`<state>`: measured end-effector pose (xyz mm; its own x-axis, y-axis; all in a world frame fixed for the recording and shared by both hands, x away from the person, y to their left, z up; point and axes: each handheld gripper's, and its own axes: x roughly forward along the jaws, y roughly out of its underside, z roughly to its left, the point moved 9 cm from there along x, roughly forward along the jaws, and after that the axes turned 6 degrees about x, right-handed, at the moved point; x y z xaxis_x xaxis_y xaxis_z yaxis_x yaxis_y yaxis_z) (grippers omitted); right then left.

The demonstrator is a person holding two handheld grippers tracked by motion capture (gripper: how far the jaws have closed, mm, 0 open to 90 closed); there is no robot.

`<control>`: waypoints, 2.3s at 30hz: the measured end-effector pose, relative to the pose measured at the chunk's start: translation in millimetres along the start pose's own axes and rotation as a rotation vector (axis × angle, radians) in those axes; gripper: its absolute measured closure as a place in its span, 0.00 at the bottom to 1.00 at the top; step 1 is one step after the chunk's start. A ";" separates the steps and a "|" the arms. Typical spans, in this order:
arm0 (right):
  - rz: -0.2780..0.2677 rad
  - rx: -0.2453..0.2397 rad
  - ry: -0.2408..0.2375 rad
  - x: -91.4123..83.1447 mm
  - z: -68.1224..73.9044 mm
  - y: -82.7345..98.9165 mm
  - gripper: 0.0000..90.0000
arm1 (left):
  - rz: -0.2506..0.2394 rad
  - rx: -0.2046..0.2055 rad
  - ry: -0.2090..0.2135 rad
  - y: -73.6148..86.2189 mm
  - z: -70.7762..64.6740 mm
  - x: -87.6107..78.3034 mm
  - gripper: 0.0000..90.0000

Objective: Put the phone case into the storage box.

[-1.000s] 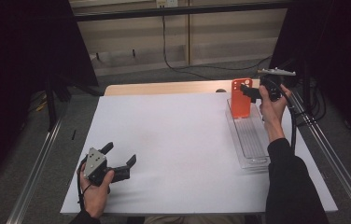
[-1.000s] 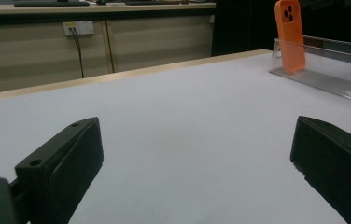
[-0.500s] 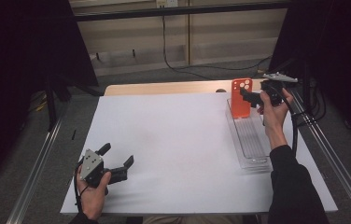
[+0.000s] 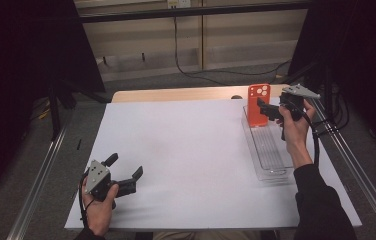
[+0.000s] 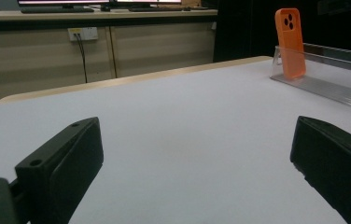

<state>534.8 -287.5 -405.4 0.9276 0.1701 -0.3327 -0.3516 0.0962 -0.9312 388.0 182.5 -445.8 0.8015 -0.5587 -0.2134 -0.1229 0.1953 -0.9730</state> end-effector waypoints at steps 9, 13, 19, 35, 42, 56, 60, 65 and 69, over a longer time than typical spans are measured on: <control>-0.065 -0.006 -0.013 -13.7 7.7 0.3 0.10 | -0.006 -0.010 -0.007 -0.9 0.2 -1.2 0.03; -0.088 -0.015 -0.020 -20.6 11.1 1.6 0.09 | -0.004 -0.001 -0.007 -1.1 0.4 -1.9 0.03; -0.101 -0.019 -0.036 -33.0 16.6 2.1 0.08 | -0.010 -0.003 -0.013 -1.7 0.9 -2.4 0.03; -0.151 -0.058 -0.067 -65.1 25.2 6.2 0.04 | -0.022 -0.015 -0.021 -2.7 2.1 -5.1 0.03; -0.154 -0.078 -0.079 -76.8 31.9 12.5 0.04 | -0.018 -0.005 -0.021 -2.5 2.0 -7.1 0.03; -0.142 -0.097 -0.081 -97.4 34.5 25.3 0.02 | -0.025 -0.020 -0.030 -2.2 3.6 -10.3 0.03; -0.146 -0.096 -0.086 -104.6 36.5 30.1 0.02 | -0.023 -0.015 -0.034 -2.3 4.0 -11.4 0.03; -0.156 -0.103 -0.062 -112.2 32.8 37.6 0.02 | -0.027 -0.014 -0.034 -2.7 3.4 -11.5 0.03; -0.153 -0.103 -0.038 -116.7 27.5 46.9 0.02 | -0.029 -0.015 -0.037 -2.7 3.5 -12.1 0.03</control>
<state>406.6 -275.9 -406.2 0.9631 0.1980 -0.1825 -0.1907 0.0230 -0.9814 380.7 191.6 -440.2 0.8256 -0.5339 -0.1824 -0.1083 0.1672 -0.9799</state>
